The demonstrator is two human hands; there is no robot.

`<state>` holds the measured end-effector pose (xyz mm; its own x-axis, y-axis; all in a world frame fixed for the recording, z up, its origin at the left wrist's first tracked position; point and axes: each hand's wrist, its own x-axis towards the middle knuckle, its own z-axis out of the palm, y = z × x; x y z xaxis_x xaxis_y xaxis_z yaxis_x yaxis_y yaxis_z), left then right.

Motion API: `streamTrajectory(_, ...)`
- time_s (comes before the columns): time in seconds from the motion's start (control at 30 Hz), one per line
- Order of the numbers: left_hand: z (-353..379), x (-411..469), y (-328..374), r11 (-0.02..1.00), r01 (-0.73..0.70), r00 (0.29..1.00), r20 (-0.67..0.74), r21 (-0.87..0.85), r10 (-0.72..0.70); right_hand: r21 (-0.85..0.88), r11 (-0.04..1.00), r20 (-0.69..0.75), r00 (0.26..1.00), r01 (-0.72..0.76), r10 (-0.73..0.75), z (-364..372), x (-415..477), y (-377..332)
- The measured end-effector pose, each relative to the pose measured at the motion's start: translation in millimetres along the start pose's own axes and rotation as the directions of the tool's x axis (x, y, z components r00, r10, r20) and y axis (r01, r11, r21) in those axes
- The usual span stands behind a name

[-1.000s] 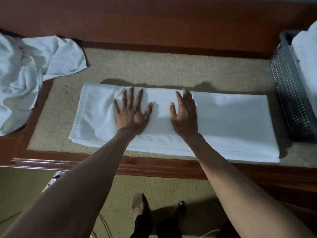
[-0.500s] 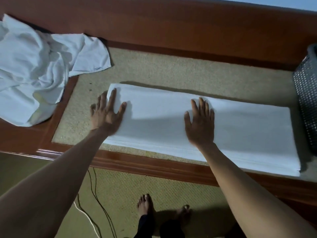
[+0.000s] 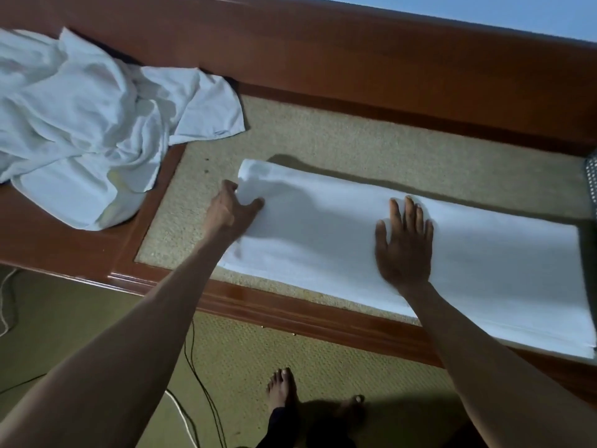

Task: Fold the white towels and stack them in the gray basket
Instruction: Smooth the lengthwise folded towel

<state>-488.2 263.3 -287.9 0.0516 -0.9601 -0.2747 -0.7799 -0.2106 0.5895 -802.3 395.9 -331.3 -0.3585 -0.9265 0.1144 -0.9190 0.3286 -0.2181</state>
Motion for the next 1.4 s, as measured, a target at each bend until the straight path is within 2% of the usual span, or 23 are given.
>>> streamTrajectory(0.07,-10,1,9,0.994,0.046,0.996,0.075,-0.101,-0.038,-0.020,1.000,0.001,1.000,0.024,-0.024,3,1,2)
streamTrajectory(0.17,-29,-3,33,0.979,0.084,0.988,0.141,-0.184,-0.059,-0.026,1.000,0.119,0.993,0.009,-0.006,1,0,4)
streamTrajectory(0.3,-52,-12,79,0.988,0.084,0.979,0.195,-0.133,-0.057,0.004,0.999,0.261,0.964,0.047,-0.047,-11,-9,11)
streamTrajectory(0.4,-57,-23,115,0.996,0.051,0.977,0.211,-0.067,-0.036,0.031,0.995,0.242,0.965,0.099,-0.103,-23,-33,31)
streamTrajectory(0.53,-44,-48,177,0.994,-0.111,0.962,0.250,-0.004,0.108,0.042,0.993,0.209,0.971,0.113,-0.119,-42,-63,77)
streamTrajectory(0.73,19,-104,271,0.945,-0.318,0.923,0.253,0.078,0.290,0.030,0.999,0.216,0.976,0.032,-0.038,-69,-79,161)
streamTrajectory(0.87,77,-147,314,0.925,-0.378,0.910,0.194,0.028,0.366,-0.011,0.999,0.187,0.981,-0.050,0.051,-89,-85,221)
streamTrajectory(1.03,158,-187,351,0.904,-0.426,0.877,0.229,-0.040,0.423,-0.006,0.997,0.204,0.976,-0.081,0.081,-101,-96,286)
streamTrajectory(1.1,188,-203,366,0.894,-0.444,0.863,0.241,-0.056,0.443,0.048,0.992,0.161,0.981,-0.115,0.106,-101,-101,296)
streamTrajectory(1.17,216,-221,379,0.881,-0.467,0.842,0.268,-0.070,0.468,0.192,0.969,0.106,0.985,-0.158,0.140,-99,-107,298)
streamTrajectory(1.23,242,-235,388,0.869,-0.489,0.819,0.300,-0.082,0.489,0.433,0.880,0.017,0.978,-0.196,0.209,-98,-106,301)
streamTrajectory(1.27,254,-241,390,0.866,-0.492,0.809,0.321,-0.088,0.492,0.564,0.789,0.018,0.959,-0.243,0.283,-103,-103,302)
streamTrajectory(1.33,273,-249,389,0.868,-0.486,0.786,0.384,-0.099,0.484,0.760,0.531,0.139,0.892,-0.375,0.430,-119,-101,301)
streamTrajectory(1.4,283,-253,385,0.885,-0.455,0.780,0.433,-0.104,0.452,0.823,0.307,0.287,0.816,-0.478,0.502,-132,-97,295)
